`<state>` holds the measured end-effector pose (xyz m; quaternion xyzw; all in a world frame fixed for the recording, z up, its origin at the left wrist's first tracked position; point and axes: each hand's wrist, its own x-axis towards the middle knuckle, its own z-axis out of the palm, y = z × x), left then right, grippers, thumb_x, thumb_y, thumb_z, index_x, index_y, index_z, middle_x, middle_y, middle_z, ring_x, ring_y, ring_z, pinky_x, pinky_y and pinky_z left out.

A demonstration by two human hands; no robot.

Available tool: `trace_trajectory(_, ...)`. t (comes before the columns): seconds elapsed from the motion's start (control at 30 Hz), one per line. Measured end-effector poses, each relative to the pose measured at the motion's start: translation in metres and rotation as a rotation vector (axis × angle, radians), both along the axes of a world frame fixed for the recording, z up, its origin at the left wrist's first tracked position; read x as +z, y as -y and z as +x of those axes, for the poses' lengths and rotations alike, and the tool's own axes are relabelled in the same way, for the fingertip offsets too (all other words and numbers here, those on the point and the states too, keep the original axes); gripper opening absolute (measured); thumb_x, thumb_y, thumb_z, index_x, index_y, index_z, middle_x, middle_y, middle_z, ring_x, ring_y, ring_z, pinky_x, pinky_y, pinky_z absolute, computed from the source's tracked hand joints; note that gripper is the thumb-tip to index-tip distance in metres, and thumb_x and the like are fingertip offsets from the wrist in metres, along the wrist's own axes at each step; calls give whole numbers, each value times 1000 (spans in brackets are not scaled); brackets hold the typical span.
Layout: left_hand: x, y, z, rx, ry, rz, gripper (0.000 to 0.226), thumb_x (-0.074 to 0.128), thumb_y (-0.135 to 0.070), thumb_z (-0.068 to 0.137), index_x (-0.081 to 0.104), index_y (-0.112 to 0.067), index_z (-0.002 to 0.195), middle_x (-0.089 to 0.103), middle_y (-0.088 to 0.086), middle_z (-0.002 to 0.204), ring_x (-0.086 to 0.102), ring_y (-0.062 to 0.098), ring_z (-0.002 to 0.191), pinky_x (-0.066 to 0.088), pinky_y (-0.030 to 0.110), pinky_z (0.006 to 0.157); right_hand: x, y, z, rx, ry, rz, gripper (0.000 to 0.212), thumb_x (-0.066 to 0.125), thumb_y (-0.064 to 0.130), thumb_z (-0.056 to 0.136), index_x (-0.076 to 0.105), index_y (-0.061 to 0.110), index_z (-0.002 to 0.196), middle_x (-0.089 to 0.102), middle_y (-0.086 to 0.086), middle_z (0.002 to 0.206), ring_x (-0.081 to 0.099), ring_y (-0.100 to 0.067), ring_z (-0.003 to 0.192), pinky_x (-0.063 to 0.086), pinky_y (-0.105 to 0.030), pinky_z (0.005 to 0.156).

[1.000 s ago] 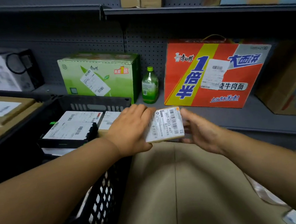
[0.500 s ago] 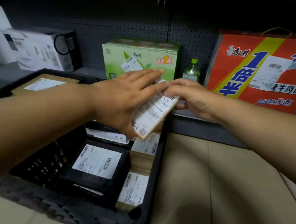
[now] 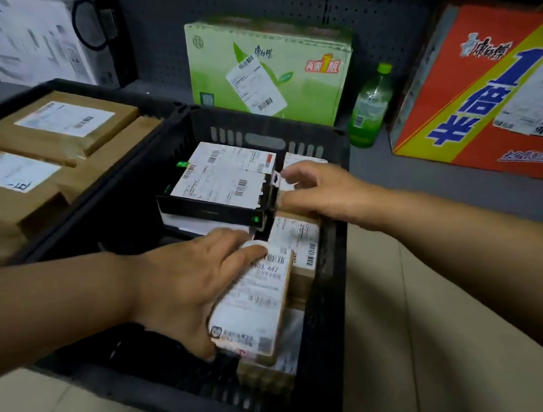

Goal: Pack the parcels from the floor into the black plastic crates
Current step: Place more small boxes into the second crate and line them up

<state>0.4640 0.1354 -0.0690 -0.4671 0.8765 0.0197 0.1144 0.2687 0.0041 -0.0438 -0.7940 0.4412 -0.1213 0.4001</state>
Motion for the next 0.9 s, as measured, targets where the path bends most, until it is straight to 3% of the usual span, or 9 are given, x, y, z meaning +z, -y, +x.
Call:
trace_trajectory(0.1,-31,6,-14,52,-65,242,130,68,-73,57,-14,-23,145,-2,-5,145,2,15,137,9,19,111,-16,7,2,-136,-48,-185,53,65,34,84,50,17,131,51,0,135,47,-14,124,39,-27,98)
trace_trajectory(0.17,-47,12,-24,30,-95,239,128,67,-72,58,-13,-23,145,-4,-6,145,1,16,138,10,24,115,-28,7,3,-135,-143,-334,54,63,41,84,50,19,132,51,1,135,45,-16,125,39,-31,100)
trace_trajectory(0.27,-69,16,-30,2,-80,179,124,61,-73,62,-13,-19,146,-11,1,148,-11,20,140,-2,27,116,-39,6,4,-155,-157,-504,43,58,37,87,54,20,126,52,3,129,42,-15,122,38,-30,95)
trace_trajectory(0.37,-85,15,-27,8,-90,176,123,52,-77,66,-22,-20,146,-28,4,151,-36,19,136,-16,34,114,-42,9,2,-197,-113,-541,35,56,33,88,58,19,120,52,4,125,43,-12,117,39,-27,90)
trace_trajectory(0.47,-94,12,-26,33,-134,182,123,49,-76,69,-38,-23,138,-48,5,142,-50,16,126,-26,33,108,-46,11,3,-212,-104,-558,29,56,30,87,61,19,114,53,5,120,45,-11,112,40,-27,87)
trace_trajectory(0.6,-99,13,-26,0,-189,115,125,50,-75,67,-38,-21,138,-45,9,144,-47,16,129,-26,33,110,-48,13,4,-236,-72,-567,25,57,28,86,65,18,107,56,5,113,48,-12,106,43,-29,86)
trace_trajectory(0.9,-96,16,-27,-21,-80,144,130,51,-81,66,-33,-16,141,-43,11,145,-48,18,128,-22,41,113,-46,10,7,-260,-88,-515,14,60,24,84,68,17,93,57,4,103,51,-15,101,46,-34,86)
